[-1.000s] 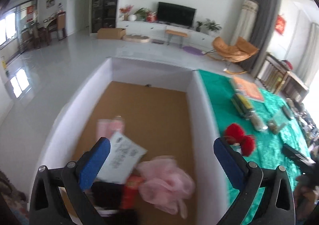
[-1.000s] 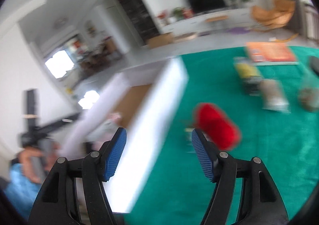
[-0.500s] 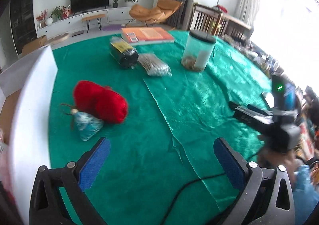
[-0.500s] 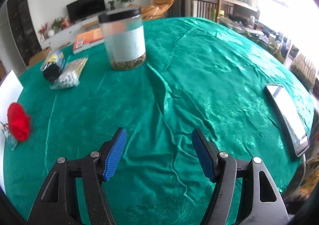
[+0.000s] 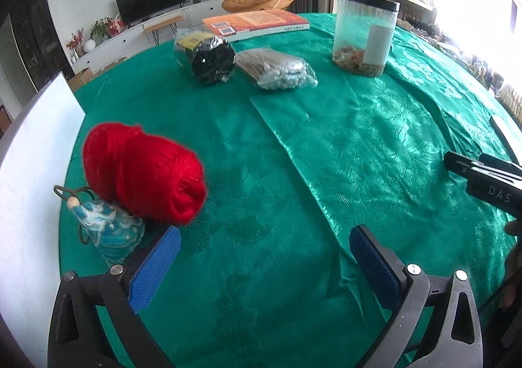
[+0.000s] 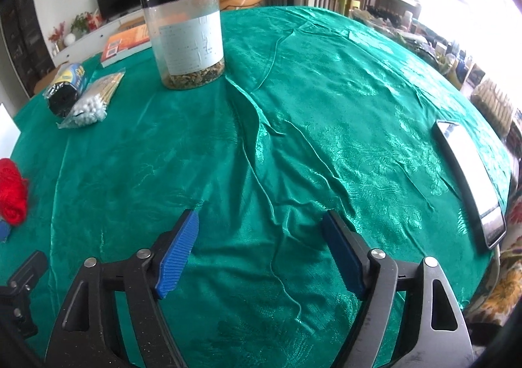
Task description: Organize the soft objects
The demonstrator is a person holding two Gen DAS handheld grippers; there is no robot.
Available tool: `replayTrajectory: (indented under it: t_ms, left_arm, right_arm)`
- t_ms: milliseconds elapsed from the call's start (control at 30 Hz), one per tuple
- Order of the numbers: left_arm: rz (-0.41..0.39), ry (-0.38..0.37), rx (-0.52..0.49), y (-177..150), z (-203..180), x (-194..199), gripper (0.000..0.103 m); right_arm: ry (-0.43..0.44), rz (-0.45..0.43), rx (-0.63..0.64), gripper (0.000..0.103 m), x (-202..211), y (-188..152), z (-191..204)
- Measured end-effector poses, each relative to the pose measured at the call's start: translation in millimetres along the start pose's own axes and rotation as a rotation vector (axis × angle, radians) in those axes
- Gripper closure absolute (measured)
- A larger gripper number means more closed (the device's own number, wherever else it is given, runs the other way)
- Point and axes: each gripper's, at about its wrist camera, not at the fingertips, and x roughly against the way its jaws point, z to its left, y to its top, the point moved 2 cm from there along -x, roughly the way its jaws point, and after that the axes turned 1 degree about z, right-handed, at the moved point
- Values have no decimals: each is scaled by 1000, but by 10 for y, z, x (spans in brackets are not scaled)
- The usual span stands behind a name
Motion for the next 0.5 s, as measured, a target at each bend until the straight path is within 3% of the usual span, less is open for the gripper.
replayTrajectory:
  t_ms: [133, 500]
  left_arm:
    - [6, -43, 50, -48, 113, -61, 0]
    - [-17, -45, 40, -50, 104, -86, 0]
  right_arm:
    - [2, -1, 1, 18, -4, -5, 6]
    - [3, -1, 4, 15, 1, -10, 12]
